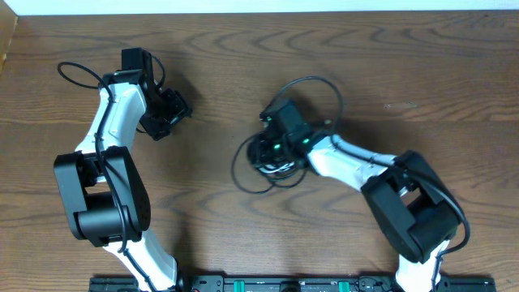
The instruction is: Untangle cables
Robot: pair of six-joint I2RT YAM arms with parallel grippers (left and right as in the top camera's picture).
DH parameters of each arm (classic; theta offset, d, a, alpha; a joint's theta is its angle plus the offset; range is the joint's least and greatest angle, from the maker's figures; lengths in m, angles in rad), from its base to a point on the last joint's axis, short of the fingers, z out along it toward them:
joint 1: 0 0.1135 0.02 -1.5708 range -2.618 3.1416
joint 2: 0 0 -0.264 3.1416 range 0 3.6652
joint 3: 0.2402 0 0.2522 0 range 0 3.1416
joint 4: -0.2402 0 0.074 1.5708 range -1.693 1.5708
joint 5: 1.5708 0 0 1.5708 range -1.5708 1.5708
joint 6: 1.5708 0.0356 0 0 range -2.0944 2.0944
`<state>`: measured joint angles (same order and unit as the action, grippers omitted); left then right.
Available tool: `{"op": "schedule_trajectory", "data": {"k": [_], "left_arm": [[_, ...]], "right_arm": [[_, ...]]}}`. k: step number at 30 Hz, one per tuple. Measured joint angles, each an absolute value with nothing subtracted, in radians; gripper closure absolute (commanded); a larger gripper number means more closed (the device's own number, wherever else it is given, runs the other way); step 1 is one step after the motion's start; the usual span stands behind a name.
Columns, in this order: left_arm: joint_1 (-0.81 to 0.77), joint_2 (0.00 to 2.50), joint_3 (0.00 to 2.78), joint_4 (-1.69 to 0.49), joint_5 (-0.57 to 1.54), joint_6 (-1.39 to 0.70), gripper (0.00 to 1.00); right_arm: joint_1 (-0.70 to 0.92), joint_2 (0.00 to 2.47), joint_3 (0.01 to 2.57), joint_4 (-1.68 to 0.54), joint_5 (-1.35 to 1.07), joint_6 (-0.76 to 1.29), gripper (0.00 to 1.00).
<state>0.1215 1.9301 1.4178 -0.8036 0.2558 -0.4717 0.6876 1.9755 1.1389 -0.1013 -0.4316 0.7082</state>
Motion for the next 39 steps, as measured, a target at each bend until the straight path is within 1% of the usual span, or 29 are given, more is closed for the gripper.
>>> {"op": "schedule_trajectory", "data": {"k": [3, 6, 10, 16, 22, 31, 39], "left_arm": [[0.121, 1.930, 1.418, -0.804, 0.256, -0.472, 0.31], [0.121, 1.930, 1.418, -0.804, 0.256, -0.472, 0.31], [0.121, 1.930, 1.418, -0.804, 0.256, -0.472, 0.31], [0.121, 1.930, 1.418, -0.804, 0.256, -0.472, 0.31], [0.121, 1.930, 1.418, -0.804, 0.256, -0.472, 0.31], [0.121, 1.930, 1.418, -0.804, 0.256, -0.471, 0.31], [0.121, 1.930, 1.418, -0.804, 0.256, -0.472, 0.31]], "right_arm": [[0.684, 1.975, 1.178, -0.138, -0.441, 0.707, 0.99], [0.647, 1.973, 1.222, -0.175, -0.442, 0.707, 0.94], [0.595, 1.958, 1.241, -0.236, -0.434, 0.706, 0.91], [0.571, 1.957, 1.242, -0.342, -0.382, 0.707, 0.91], [0.577, 1.957, 1.242, -0.356, -0.323, 0.709, 0.92], [0.646, 1.957, 1.242, -0.355, -0.199, 0.753, 0.88], [0.668, 1.957, 1.242, -0.375, -0.160, 0.758, 0.87]]}}
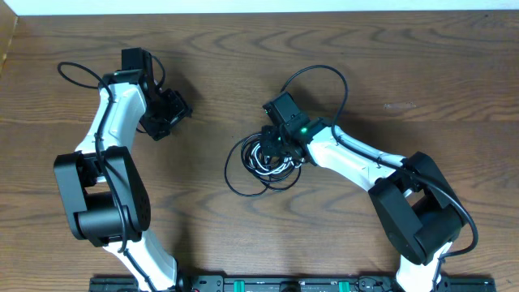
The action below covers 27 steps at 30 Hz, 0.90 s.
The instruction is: Untangle cables
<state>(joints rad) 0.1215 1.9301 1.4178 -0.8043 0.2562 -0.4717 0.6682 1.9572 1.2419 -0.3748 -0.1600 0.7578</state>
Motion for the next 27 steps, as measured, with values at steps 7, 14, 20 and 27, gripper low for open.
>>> {"op": "schedule_trajectory", "data": {"k": [7, 14, 20, 27], "left_arm": [[0.121, 1.930, 1.418, -0.804, 0.256, -0.472, 0.31], [0.121, 1.930, 1.418, -0.804, 0.256, -0.472, 0.31], [0.121, 1.930, 1.418, -0.804, 0.256, -0.472, 0.32], [0.121, 1.930, 1.418, -0.804, 0.256, -0.471, 0.31]], "right_arm": [[0.671, 1.957, 1.242, -0.380, -0.155, 0.759, 0.85], [0.701, 1.957, 1.242, -0.384, -0.155, 0.759, 0.89], [0.713, 1.957, 1.242, -0.427, -0.141, 0.759, 0.91], [0.713, 1.957, 1.242, -0.452, -0.106, 0.759, 0.90]]}}
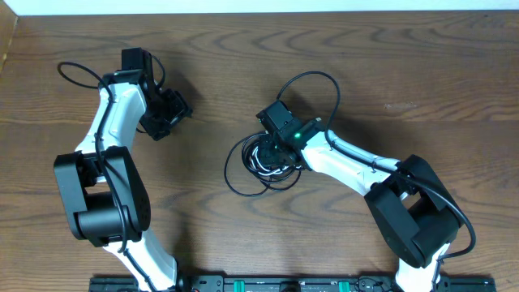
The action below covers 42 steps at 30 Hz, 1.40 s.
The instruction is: Untangle cables
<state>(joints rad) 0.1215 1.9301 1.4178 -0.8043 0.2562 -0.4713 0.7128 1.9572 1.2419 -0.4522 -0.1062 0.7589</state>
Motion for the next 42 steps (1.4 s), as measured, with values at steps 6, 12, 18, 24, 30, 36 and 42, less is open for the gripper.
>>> {"op": "schedule_trajectory", "data": {"k": [6, 12, 18, 24, 30, 36, 42], "left_arm": [[0.121, 1.930, 1.418, -0.804, 0.256, -0.471, 0.33], [0.121, 1.930, 1.418, -0.799, 0.312, -0.427, 0.47], [0.101, 1.930, 1.418, -0.808, 0.408, -0.369, 0.81], [0.047, 1.930, 1.417, -0.879, 0.479, -0.340, 0.88], [-0.011, 1.930, 1.417, -0.931, 0.500, -0.331, 0.83], [-0.067, 1.930, 1.417, -1.000, 0.506, -0.300, 0.67], [-0.131, 1.930, 1.417, -0.971, 0.511, -0.276, 0.56]], "right_arm": [[0.713, 1.957, 1.242, -0.452, -0.089, 0.759, 0.87], [0.713, 1.958, 1.242, -0.450, -0.083, 0.759, 0.91], [0.713, 1.964, 1.242, -0.413, -0.074, 0.762, 0.99], [0.710, 1.970, 1.242, -0.403, -0.073, 0.762, 0.99], [0.691, 1.970, 1.242, -0.398, -0.075, 0.761, 0.99], [0.655, 1.970, 1.242, -0.398, -0.121, 0.761, 0.99], [0.646, 1.970, 1.242, -0.398, -0.151, 0.761, 0.99]]}}
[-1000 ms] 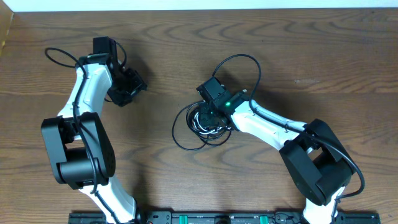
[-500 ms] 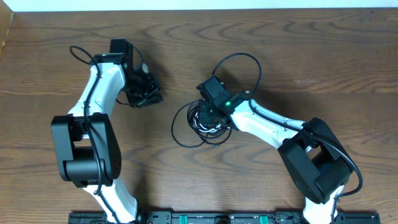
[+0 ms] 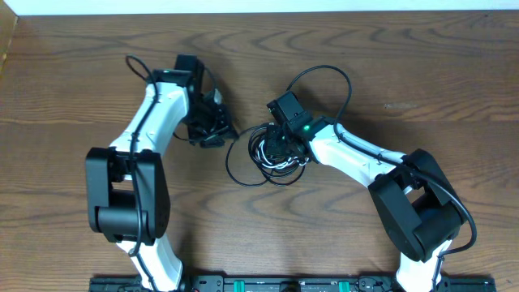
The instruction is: Untangle cables
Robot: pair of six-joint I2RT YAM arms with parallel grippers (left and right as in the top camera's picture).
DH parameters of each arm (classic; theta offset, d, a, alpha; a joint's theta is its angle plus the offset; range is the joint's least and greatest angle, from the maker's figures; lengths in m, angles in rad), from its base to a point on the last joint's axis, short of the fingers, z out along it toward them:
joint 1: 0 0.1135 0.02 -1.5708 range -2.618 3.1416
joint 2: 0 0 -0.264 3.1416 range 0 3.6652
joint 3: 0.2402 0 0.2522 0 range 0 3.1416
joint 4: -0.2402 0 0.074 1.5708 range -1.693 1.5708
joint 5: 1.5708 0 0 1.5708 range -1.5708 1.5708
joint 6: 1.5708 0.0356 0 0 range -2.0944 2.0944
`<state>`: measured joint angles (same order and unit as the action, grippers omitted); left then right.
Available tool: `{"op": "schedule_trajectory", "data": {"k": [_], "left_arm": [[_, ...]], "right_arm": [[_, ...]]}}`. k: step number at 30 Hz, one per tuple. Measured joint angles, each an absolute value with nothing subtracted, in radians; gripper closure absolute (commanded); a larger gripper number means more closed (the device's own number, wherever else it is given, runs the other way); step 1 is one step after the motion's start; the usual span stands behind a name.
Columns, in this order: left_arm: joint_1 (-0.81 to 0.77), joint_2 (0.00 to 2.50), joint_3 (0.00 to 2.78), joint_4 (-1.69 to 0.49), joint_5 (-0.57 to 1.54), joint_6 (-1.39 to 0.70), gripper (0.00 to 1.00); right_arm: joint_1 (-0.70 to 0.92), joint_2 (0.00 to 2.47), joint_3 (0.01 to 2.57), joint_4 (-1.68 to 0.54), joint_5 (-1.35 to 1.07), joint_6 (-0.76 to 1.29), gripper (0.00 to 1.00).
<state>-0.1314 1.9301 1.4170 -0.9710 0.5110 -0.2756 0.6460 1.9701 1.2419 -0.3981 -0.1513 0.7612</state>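
Note:
A tangled bundle of black and white cables [image 3: 268, 158] lies mid-table, and a thin black loop [image 3: 233, 169] spreads out to its left. My right gripper [image 3: 276, 146] sits on top of the bundle; its wrist hides the fingertips, and it appears shut on the cables. My left gripper [image 3: 217, 130] hovers just left of the bundle, near the edge of the loop. Its fingers look spread with nothing between them.
The wooden table [image 3: 422, 73] carries both arms. The right arm's own black cable [image 3: 336, 81] arches above the bundle. A black rail [image 3: 284, 284] runs along the front edge, and the table's pale back edge [image 3: 259, 6] runs behind.
My left arm has swung from the far left to just beside the bundle. My right gripper has shifted slightly right and up with the bundle, and the black loop is drawn in a little.
My left gripper stayed at the far left through all three earlier moments. My right gripper stayed on the bundle and shifted slightly each time, and the black loop changed shape with it. Now the left gripper is next to the bundle, opposite the right one.

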Motion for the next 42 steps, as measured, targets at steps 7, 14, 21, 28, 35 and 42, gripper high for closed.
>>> {"op": "schedule_trajectory", "data": {"k": [7, 14, 21, 28, 35, 42], "left_arm": [[-0.184, 1.940, 1.417, -0.961, 0.518, -0.287, 0.55], [-0.213, 2.049, 1.417, -0.888, 0.522, -0.297, 0.56], [-0.233, 2.109, 1.418, -0.782, 0.559, -0.325, 0.92], [-0.213, 2.113, 1.418, -0.707, 0.571, -0.326, 0.92], [-0.165, 2.113, 1.418, -0.762, 0.579, -0.325, 0.92], [-0.158, 2.113, 1.418, -0.763, 0.578, -0.325, 0.92]], "right_arm": [[0.627, 1.970, 1.242, -0.399, -0.218, 0.756, 0.96], [0.609, 1.970, 1.242, -0.398, -0.269, 0.754, 0.90], [0.609, 1.970, 1.242, -0.397, -0.283, 0.732, 0.78], [0.574, 1.970, 1.242, -0.363, -0.332, 0.715, 0.76], [0.511, 1.970, 1.242, -0.356, -0.383, 0.732, 0.76], [0.511, 1.970, 1.242, -0.324, -0.369, 0.757, 0.75]]}}
